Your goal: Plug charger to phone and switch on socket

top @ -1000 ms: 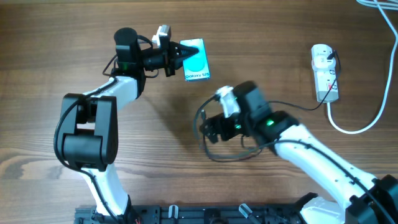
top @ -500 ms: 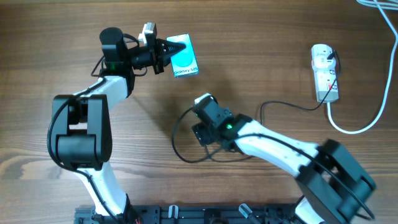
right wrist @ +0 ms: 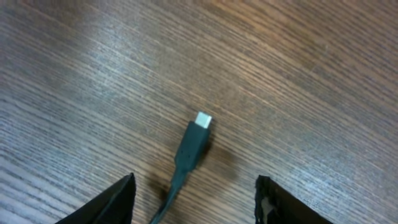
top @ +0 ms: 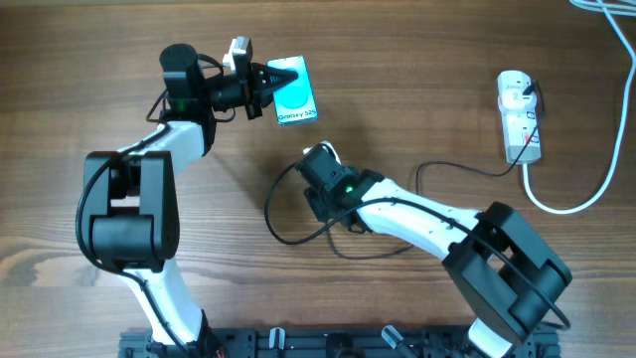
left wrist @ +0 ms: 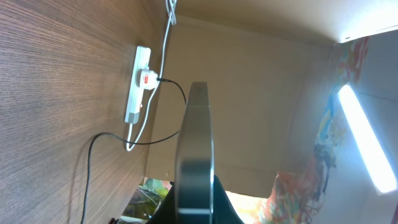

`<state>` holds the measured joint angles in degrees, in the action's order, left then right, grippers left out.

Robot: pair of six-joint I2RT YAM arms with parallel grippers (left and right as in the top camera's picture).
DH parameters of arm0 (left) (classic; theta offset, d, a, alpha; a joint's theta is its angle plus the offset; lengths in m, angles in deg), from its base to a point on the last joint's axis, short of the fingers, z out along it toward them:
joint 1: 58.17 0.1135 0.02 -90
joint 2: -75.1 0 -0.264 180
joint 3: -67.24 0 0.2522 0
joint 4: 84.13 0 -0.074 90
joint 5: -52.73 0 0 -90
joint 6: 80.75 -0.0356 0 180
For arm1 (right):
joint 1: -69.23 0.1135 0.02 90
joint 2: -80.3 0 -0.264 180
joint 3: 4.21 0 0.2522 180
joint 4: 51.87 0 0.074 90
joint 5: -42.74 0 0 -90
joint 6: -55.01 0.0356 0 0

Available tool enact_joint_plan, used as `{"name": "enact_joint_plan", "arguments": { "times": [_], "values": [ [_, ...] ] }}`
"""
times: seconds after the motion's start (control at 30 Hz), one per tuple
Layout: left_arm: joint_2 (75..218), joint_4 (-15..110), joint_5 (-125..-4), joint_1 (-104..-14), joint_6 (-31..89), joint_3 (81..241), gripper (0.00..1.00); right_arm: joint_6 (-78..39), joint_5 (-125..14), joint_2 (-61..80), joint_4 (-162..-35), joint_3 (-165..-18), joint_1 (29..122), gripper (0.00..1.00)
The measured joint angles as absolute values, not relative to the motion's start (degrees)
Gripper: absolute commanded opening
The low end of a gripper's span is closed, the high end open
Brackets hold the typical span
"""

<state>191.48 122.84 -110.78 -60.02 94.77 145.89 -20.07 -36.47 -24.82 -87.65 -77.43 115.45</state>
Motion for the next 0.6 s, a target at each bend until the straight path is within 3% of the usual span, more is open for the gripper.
{"name": "enact_joint_plan", "arguments": {
  "times": [0.5, 0.53, 0.6],
  "values": [
    [191.5, 123.3, -110.9, -60.0, 94.8, 145.9, 0.04, -19.9, -36.3, -27.1, -85.5, -77.5, 115.4, 0.61],
    [191.5, 123.3, -110.9, -60.0, 94.8, 145.9, 0.04, -19.9, -36.3, -27.2, -85.0, -77.6, 115.4, 0.62],
    [191.5, 123.3, -110.9, -60.0, 94.7, 145.9, 0.04, -19.9, -36.2, -27.5, -84.5, -77.8, 115.4, 0.78]
  ]
}}
